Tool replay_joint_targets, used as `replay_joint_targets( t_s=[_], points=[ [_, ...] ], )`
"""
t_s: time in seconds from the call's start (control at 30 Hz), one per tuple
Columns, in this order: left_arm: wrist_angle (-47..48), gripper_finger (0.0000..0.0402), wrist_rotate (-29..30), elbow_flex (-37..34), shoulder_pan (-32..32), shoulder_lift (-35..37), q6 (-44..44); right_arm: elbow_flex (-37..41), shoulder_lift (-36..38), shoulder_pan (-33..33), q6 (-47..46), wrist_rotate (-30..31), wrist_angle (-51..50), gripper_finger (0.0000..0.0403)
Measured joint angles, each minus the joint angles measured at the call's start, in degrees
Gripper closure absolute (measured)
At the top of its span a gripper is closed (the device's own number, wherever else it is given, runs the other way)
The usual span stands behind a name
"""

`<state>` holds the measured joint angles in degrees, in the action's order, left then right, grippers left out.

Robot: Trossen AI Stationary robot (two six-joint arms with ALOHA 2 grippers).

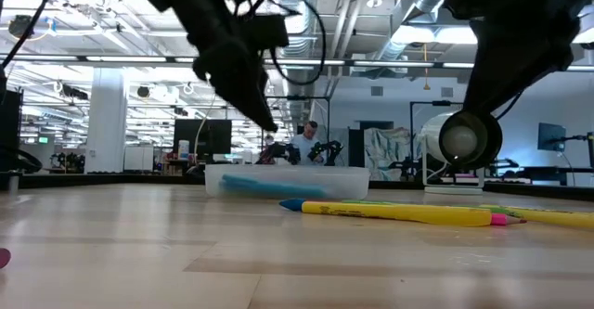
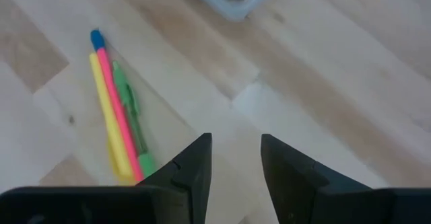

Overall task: Pick & place school supplies into a supply box
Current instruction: Put the yellow pen into the supply box

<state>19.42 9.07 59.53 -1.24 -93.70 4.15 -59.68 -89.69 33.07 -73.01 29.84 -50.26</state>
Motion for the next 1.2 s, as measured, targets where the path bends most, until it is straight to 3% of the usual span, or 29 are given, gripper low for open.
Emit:
replay_joint_targets(
  t_s=[0.2, 0.43, 0.57, 0.7, 0.83, 0.93, 1.2],
  points=[
    [8.7, 0.0278, -1.8, 5.4, -2.6, 0.0, 0.9, 0.0, 0.0, 2.7, -0.5, -3.0, 2.1, 0.0283],
    [10.2, 0.0278, -1.8, 6.2, -5.3, 0.0, 0.8, 0.0, 0.0, 6.8, -9.3, -3.2, 2.5, 0.0283],
    [10.1, 0.0278, -1.8, 6.2, -6.0, 0.0, 0.5, 0.0, 0.0, 7.9, -14.4, -6.2, 2.6, 0.0283],
    [9.6, 0.0278, -1.3, 6.2, -5.9, 0.0, 0.2, 0.4, -1.1, 7.7, -17.1, -12.2, 3.4, 0.0283],
    [9.1, 0.0278, -1.3, 6.2, -6.0, 0.0, -0.8, 3.6, -2.7, 6.5, -17.5, -17.9, 12.1, 0.0283],
    [9.1, 0.0278, -1.3, 6.2, -6.0, 0.0, -1.3, 3.7, -4.2, 6.0, -17.8, -18.4, 16.6, 0.0283],
    [9.6, 0.0278, -1.3, 6.2, -6.2, 0.0, -2.0, 3.7, -6.0, 4.1, -19.1, -19.5, 13.3, 0.0283]
  ],
)
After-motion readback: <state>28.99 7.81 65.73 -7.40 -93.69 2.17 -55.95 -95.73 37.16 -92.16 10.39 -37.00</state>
